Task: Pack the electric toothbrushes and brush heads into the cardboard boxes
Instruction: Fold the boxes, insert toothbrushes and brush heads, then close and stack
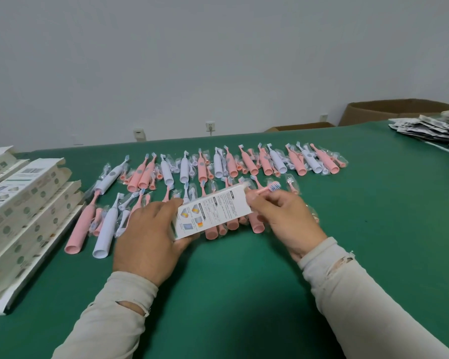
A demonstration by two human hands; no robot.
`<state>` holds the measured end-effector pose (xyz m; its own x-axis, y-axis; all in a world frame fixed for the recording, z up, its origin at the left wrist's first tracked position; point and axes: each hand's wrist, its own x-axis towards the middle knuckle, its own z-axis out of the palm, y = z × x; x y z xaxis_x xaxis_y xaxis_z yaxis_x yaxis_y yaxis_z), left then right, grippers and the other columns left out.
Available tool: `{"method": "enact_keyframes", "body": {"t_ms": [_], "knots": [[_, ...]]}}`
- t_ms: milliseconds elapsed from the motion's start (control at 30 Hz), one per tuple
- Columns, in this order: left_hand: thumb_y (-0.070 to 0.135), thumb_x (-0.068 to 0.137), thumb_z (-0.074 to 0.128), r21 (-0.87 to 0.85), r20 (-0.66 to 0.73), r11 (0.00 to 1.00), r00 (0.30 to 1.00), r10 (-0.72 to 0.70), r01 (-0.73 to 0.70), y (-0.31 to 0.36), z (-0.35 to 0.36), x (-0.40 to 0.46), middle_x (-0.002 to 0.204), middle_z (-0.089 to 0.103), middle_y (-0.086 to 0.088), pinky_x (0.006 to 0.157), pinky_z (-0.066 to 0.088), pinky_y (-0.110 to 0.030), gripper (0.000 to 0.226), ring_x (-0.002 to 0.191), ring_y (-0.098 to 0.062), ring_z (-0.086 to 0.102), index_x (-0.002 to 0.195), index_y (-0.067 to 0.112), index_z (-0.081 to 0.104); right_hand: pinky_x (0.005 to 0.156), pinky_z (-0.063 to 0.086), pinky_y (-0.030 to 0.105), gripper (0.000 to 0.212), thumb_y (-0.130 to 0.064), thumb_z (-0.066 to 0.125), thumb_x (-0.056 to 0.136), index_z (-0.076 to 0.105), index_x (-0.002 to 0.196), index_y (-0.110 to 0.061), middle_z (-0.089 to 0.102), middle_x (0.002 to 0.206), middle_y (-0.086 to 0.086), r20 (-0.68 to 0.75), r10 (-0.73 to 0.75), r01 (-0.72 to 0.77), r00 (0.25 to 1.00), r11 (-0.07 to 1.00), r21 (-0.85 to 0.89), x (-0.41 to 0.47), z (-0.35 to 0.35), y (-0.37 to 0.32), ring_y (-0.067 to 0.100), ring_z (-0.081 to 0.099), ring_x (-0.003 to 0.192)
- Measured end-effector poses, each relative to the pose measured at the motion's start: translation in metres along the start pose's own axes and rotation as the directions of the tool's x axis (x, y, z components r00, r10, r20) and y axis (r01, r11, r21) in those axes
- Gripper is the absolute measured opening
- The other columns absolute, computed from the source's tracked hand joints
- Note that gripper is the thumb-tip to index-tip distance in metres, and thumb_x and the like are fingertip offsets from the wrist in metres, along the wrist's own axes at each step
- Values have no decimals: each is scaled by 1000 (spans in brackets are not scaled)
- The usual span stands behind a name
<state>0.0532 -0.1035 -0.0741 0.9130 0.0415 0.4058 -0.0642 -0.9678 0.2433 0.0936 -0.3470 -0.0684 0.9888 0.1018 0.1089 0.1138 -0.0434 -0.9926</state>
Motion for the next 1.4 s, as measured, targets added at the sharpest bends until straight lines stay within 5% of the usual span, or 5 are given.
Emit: {"method": "enact_keyframes", "body": {"t_ms": [167,667,800,1200,1400], "knots": [[66,78,65,6,3,1000,1000,-23,23,-2,0,0,127,57,7,81,52,-42,69,115,-22,50,139,38,47,63,49,21,9,-22,73,90,71,95,-29,72,85,-5,-261,-160,164,952,986,-8,5,-12,-2,8,66,73],[64,77,69,-49,-22,999,1000,-14,13,-6,2,5,124,60,4,83,52,-47,69,112,-23,52,137,35,48,68,52,12,9,-27,76,88,76,87,-36,75,86,-14,-88,-358,323,930,906,-274,-2,-1,-5,7,67,76],[63,76,71,-41,-34,999,999,4,-5,-9,3,5,124,61,4,86,51,-47,68,111,-25,53,134,36,50,96,45,17,23,-16,67,95,71,97,-39,67,113,-10,31,-354,345,935,880,-327,-2,0,-2,4,61,109],[75,71,54,-46,-16,997,998,66,-67,-8,4,4,124,63,1,87,49,-46,78,111,-26,53,136,33,53,54,47,12,27,-8,68,93,75,88,-33,74,77,-6,201,-243,293,949,915,-278,-6,-20,-15,2,59,54],[53,74,78,-64,-10,991,993,119,-119,-11,9,7,119,62,2,85,47,-39,61,107,-21,53,125,28,56,66,49,11,35,-10,69,90,72,83,-44,72,86,-25,197,-297,356,934,812,-463,-8,-22,-18,1,66,73]]}}
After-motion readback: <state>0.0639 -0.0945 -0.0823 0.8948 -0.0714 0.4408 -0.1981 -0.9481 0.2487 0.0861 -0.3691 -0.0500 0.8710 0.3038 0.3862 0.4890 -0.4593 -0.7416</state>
